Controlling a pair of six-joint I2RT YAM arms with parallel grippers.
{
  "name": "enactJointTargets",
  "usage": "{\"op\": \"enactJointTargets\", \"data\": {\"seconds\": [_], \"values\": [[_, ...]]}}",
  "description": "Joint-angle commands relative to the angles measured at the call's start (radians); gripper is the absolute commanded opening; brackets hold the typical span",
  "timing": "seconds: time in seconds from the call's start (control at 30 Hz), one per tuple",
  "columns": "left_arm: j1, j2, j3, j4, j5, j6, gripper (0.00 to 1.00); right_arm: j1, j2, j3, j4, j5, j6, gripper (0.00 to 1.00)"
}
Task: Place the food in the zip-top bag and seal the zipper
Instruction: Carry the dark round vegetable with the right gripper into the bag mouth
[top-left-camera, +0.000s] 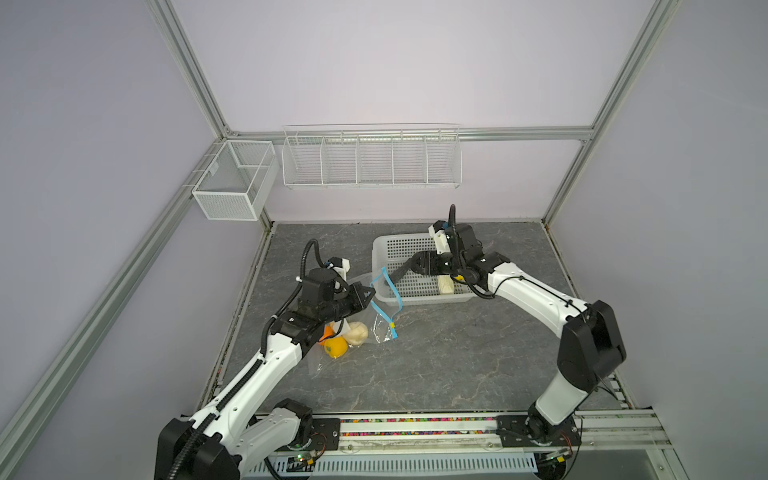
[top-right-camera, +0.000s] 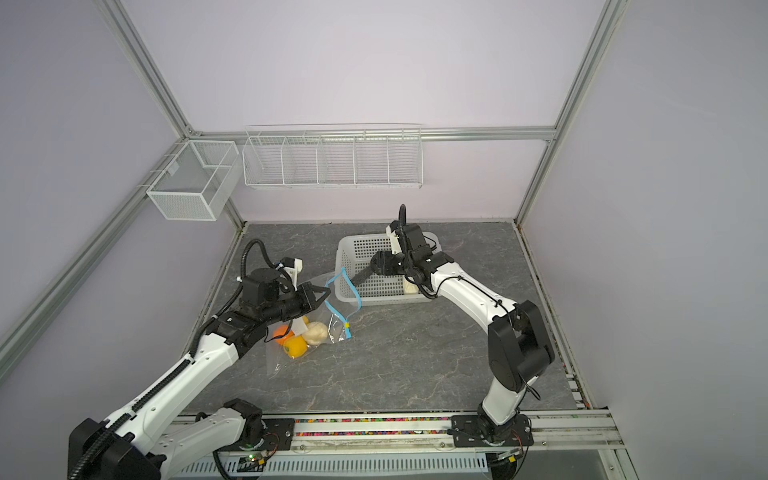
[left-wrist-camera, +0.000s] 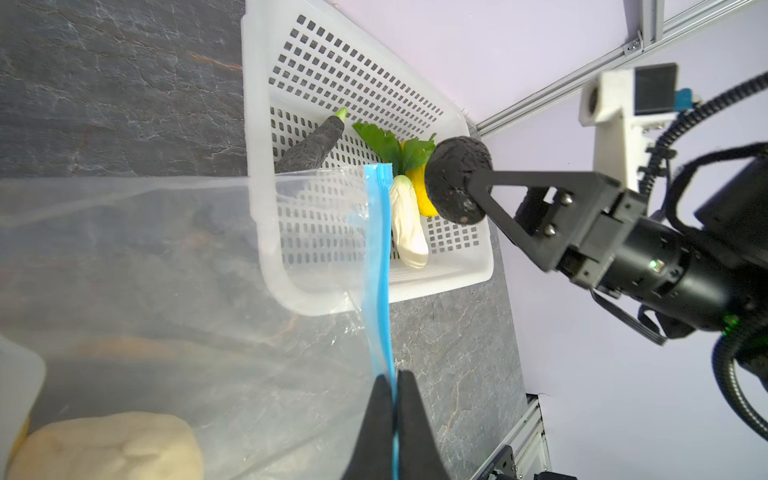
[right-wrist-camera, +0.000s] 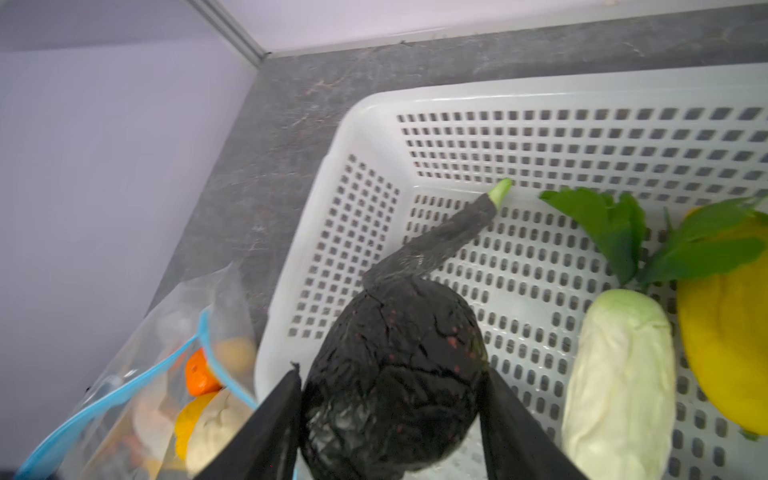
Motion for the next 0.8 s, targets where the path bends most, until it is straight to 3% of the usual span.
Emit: {"op": "enactJointTargets", "data": {"seconds": [0.0, 0.23, 0.77], "values": [[0.005, 0.000, 0.003, 0.015, 0.008, -0.009, 0.00, 0.024, -0.069, -0.077, 0.138, -0.146, -0.070, 0.57], [0.005, -0.006, 0.003, 0.017, 0.009, -0.014, 0.00, 0.088, -0.123, -0.175, 0.264, -0.286, -0.139, 0.57], [0.003, -0.043, 0.002, 0.017, 0.005, -0.019, 0.00, 0.186, -0.058, -0.187, 0.264, -0.280, -0.197, 0.58]]}}
